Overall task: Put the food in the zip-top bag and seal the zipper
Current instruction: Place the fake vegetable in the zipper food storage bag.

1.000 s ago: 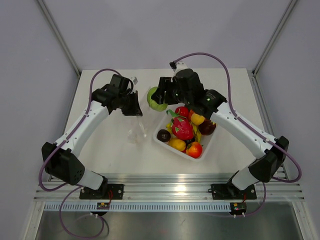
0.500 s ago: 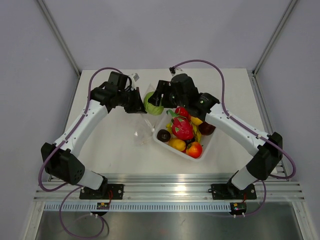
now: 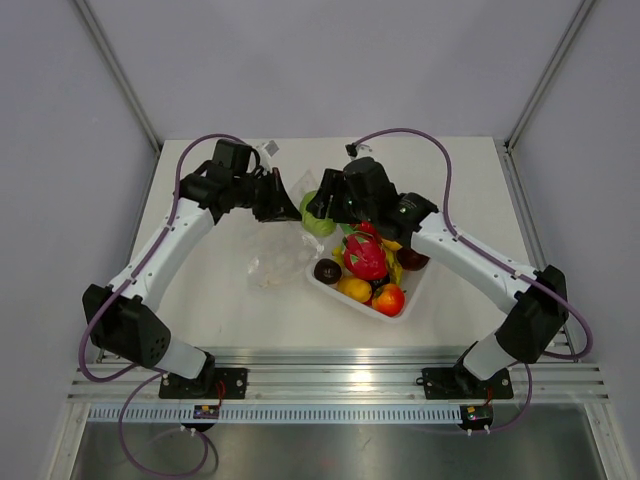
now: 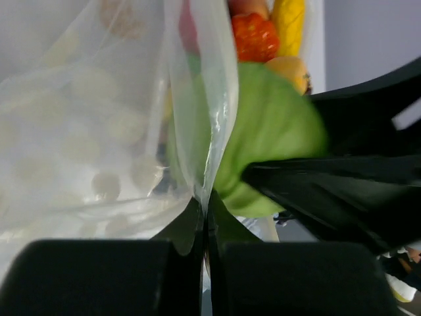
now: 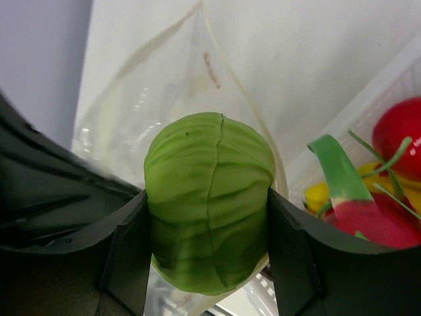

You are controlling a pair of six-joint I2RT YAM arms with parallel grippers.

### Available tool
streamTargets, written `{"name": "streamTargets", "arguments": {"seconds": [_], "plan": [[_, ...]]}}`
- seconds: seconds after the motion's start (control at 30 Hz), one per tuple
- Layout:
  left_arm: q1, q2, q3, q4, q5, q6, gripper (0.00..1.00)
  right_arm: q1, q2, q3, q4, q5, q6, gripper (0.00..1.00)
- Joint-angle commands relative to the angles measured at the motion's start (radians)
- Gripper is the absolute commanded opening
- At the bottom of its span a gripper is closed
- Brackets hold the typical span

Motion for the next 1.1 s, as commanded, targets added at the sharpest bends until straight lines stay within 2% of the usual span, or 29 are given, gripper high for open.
{"name": "streamTargets", "arguments": {"seconds": [0.0, 0.23, 0.37, 0.47, 0.6, 0.7, 1.07], "plan": [[0.005, -0.037, 0.041, 0.164, 0.172, -0.053, 0.0, 0.008, -0.003, -0.04, -0.055, 0.041, -0.006, 0.5], [0.004, -0.027, 0.041, 0.198, 0.223, -0.076, 0.0, 0.008, 0.016, -0.007, -0.055, -0.031, -0.046, 0.5], [-0.009, -0.012, 0.04, 0.182, 0.226, -0.056, 0.0, 0.01, 0.013, -0.003, -0.025, -0.078, -0.056, 0.55], [-0.019, -0.004, 0.034, 0.186, 0.232, -0.057, 0.0, 0.01, 0.022, 0.009, -0.015, -0.124, -0.067, 0.61], [-0.023, 0.002, 0.032, 0.193, 0.235, -0.054, 0.0, 0.01, 0.028, 0.013, -0.015, -0.16, -0.07, 0.85], [-0.022, 0.009, 0.032, 0.192, 0.231, -0.048, 0.0, 0.01, -0.001, -0.009, 0.003, -0.161, -0.063, 0.92], [-0.022, 0.043, 0.003, 0.23, 0.249, -0.058, 0.0, 0.01, -0.138, -0.058, -0.011, -0.054, -0.057, 0.94]]}}
